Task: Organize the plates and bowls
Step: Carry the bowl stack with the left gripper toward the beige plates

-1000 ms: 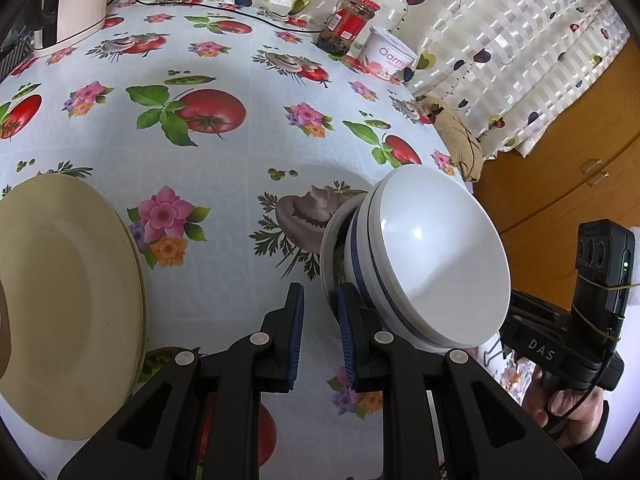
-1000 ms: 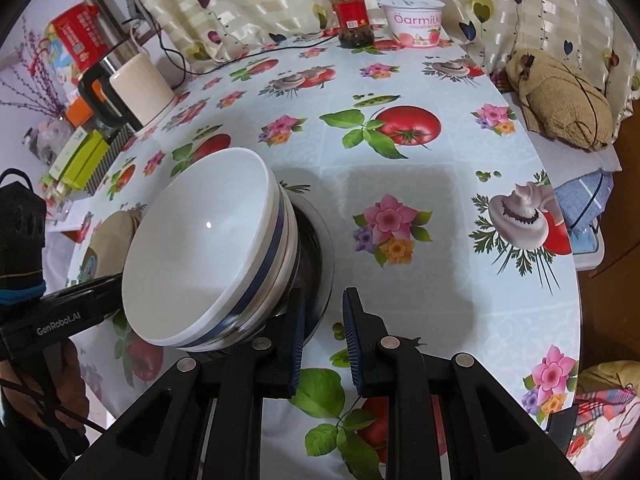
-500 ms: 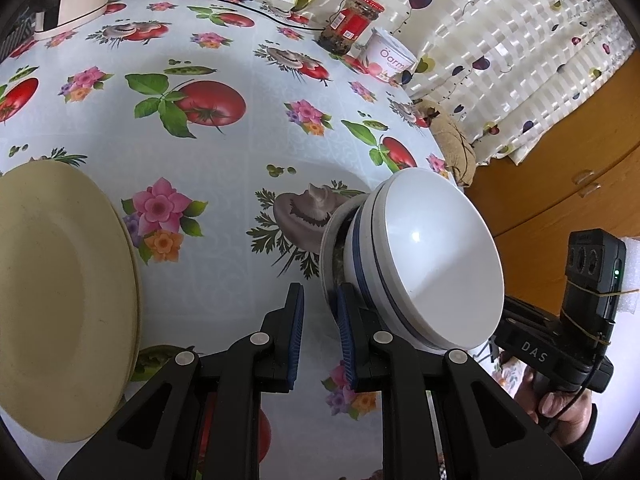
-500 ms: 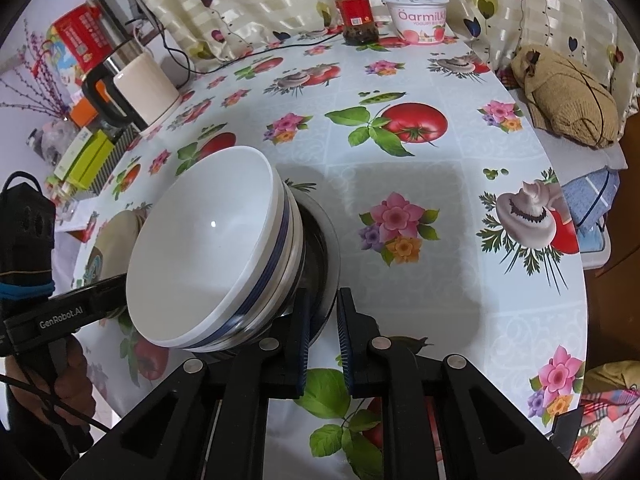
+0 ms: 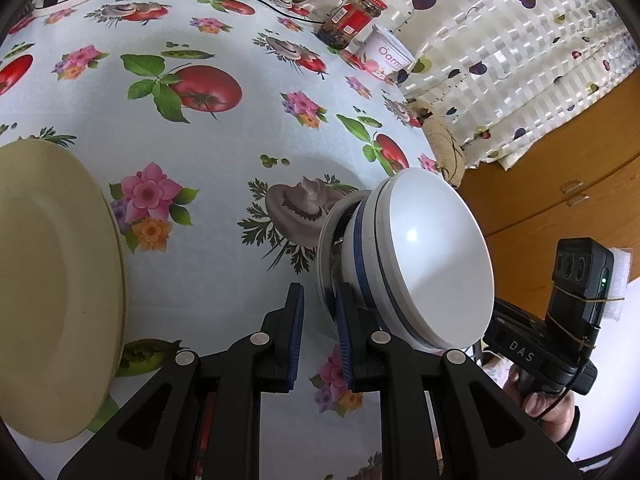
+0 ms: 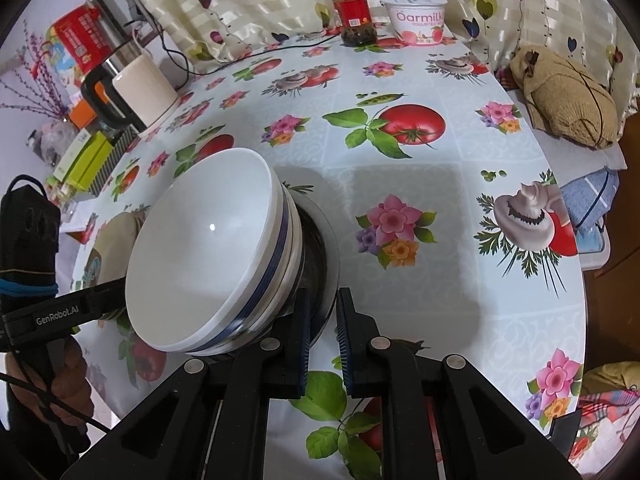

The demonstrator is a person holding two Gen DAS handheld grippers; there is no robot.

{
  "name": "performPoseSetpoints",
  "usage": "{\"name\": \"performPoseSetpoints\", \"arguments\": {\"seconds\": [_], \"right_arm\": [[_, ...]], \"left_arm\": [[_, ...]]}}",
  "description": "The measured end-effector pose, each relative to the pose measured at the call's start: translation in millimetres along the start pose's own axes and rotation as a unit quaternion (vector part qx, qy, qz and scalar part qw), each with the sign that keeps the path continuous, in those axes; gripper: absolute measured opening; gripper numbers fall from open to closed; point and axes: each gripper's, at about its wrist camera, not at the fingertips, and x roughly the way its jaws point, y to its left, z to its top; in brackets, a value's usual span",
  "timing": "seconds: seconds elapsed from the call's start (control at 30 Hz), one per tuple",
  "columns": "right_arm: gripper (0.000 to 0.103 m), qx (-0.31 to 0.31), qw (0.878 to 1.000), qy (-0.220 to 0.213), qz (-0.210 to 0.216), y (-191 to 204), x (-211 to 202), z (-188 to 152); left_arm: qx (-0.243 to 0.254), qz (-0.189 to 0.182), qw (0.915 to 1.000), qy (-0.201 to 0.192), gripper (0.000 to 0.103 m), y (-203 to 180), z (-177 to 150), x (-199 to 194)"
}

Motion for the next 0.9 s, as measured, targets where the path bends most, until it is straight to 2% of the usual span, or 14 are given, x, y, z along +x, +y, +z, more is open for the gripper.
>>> {"name": "performPoseSetpoints", "arguments": {"seconds": [0.23, 0.47, 0.73, 0.9], "right_arm": [[0.013, 0.003, 1.0, 0.001, 0.002, -1, -1, 0], [0.013, 0.004, 1.0, 0.004, 0.006, -5, -2, 2], [0.013, 0.006, 1.0, 0.011, 0.012, -6, -1, 1], [0.013, 0.011, 1.0, 0.016, 0.019, -6, -1, 1]], "left_arm": [[0.0, -0.004, 1.0, 0.002, 0.016, -1, 1, 0], [-0.006, -0.018, 0.9998, 0.002, 0.011, 0, 1, 1], [-0.038, -0.026, 0.9989, 0.013, 0.011, 6, -3, -2], [-0.038, -0.027, 0.9988, 0.015, 0.011, 9, -3, -2]]}}
